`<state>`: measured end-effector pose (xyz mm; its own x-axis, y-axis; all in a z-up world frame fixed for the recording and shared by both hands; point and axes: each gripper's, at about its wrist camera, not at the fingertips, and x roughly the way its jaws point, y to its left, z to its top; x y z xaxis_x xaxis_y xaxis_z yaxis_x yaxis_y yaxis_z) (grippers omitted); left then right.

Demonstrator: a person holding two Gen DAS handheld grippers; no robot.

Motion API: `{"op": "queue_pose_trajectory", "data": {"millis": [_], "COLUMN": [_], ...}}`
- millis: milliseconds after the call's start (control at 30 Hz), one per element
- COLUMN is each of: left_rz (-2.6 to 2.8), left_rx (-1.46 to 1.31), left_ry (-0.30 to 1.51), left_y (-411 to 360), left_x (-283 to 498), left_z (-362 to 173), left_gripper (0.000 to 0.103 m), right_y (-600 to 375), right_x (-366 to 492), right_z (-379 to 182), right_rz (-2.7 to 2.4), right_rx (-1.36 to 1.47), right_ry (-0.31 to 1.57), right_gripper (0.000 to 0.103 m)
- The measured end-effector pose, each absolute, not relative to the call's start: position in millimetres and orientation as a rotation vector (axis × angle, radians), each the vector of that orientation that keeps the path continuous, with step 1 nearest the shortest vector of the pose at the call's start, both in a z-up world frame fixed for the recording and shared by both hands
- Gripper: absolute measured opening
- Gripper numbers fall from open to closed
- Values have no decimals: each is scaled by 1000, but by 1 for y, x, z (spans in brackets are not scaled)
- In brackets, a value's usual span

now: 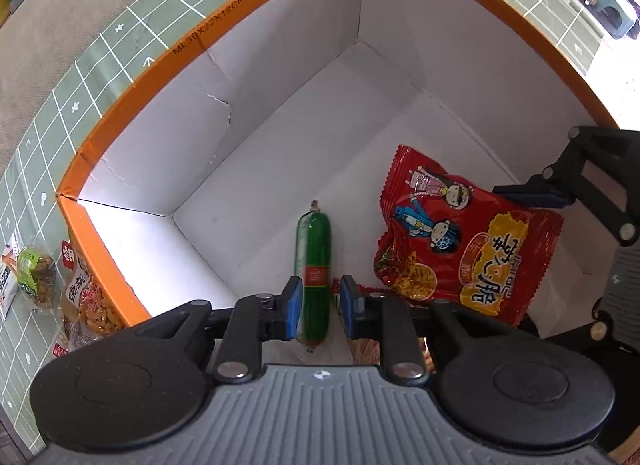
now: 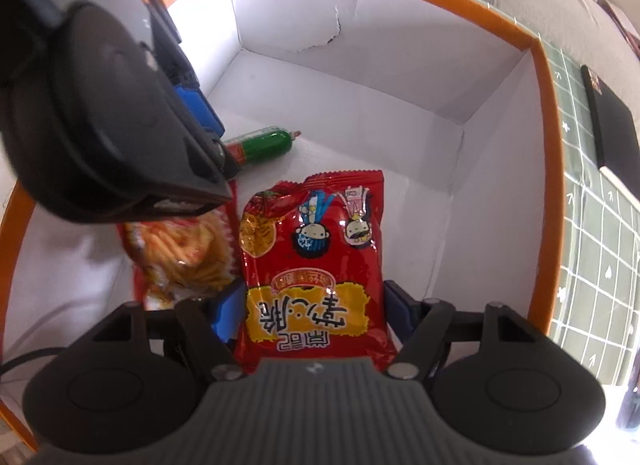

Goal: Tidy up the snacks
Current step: 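Open both tools to drop the sausage and red bag into the box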

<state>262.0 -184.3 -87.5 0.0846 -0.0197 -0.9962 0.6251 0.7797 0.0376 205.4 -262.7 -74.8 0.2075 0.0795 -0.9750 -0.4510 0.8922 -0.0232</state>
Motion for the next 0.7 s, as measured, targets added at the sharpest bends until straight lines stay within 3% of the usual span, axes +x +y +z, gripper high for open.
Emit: {"op": "queue_pose_trajectory", "data": {"millis": [433,700], "left_rz": [-551,-544], "left_rx": [492,444], "left_ry": [1357,1264], "left_y": [-177,-153], "left_x": [239,225], "left_z": [-46,-4], "left_gripper": [44,46], "right_y": [-254,-244], "right_x": [208,198], "right_z": [-66,-38], "right_rz": [366,354], "right_rx": [-374,-406], "right_ry": [1305,1265], "right_gripper": [85,86]}}
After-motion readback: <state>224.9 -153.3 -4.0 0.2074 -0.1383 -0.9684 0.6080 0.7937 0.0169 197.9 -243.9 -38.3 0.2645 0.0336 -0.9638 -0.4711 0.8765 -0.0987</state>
